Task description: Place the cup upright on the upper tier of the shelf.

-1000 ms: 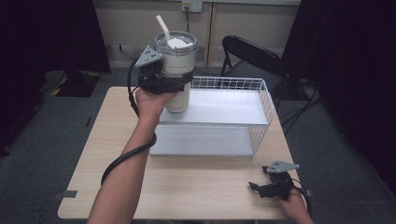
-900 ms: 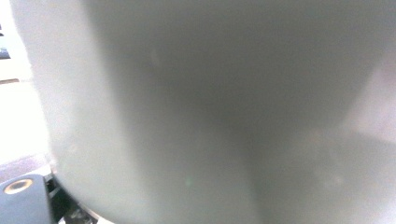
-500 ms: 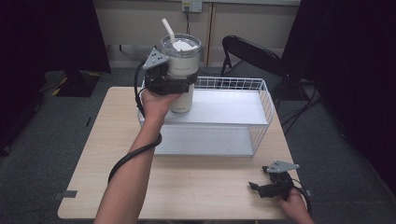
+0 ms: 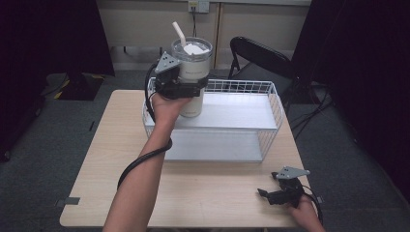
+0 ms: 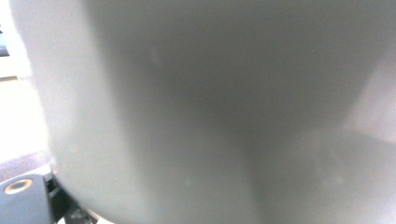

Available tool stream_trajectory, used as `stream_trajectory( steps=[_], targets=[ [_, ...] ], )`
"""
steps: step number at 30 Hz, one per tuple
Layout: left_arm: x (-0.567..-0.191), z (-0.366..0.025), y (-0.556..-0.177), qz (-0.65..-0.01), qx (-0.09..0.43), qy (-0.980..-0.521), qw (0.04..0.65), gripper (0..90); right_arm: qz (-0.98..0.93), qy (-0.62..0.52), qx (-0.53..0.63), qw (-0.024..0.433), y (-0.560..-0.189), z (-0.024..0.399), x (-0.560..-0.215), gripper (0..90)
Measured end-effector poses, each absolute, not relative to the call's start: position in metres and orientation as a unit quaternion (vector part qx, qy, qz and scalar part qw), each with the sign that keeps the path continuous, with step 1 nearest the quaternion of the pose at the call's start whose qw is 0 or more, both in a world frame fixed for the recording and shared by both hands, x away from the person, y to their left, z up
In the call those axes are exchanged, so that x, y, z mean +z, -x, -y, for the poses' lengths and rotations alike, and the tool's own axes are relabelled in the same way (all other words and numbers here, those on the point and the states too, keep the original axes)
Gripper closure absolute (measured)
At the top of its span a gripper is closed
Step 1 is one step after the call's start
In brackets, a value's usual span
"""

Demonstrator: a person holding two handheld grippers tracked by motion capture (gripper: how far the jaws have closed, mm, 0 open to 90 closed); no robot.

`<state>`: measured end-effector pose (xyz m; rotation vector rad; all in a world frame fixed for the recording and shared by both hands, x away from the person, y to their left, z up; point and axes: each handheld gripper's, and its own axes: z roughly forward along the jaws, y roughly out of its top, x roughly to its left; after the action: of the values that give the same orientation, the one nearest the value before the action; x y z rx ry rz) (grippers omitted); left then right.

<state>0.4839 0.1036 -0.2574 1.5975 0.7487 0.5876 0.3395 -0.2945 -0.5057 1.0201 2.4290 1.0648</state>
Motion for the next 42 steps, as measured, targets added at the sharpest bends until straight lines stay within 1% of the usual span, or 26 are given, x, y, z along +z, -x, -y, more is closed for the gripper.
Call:
stream_trajectory(
  steps=[10,42],
  targets=[
    [-0.2614,-0.1042,-0.4836,-0.323,0.258,-0.682,0.604,7.2,-0.845,-0.355,0.37,0.149,-0.3393,0.2945,-0.5056,10.8],
    [-0.2641,-0.111,-0.4767,-0.308,0.258,-0.687,0.605,7.2,-0.845,-0.355,0.37,0.149,-0.3392,0.2944,-0.5056,10.8]
  ],
)
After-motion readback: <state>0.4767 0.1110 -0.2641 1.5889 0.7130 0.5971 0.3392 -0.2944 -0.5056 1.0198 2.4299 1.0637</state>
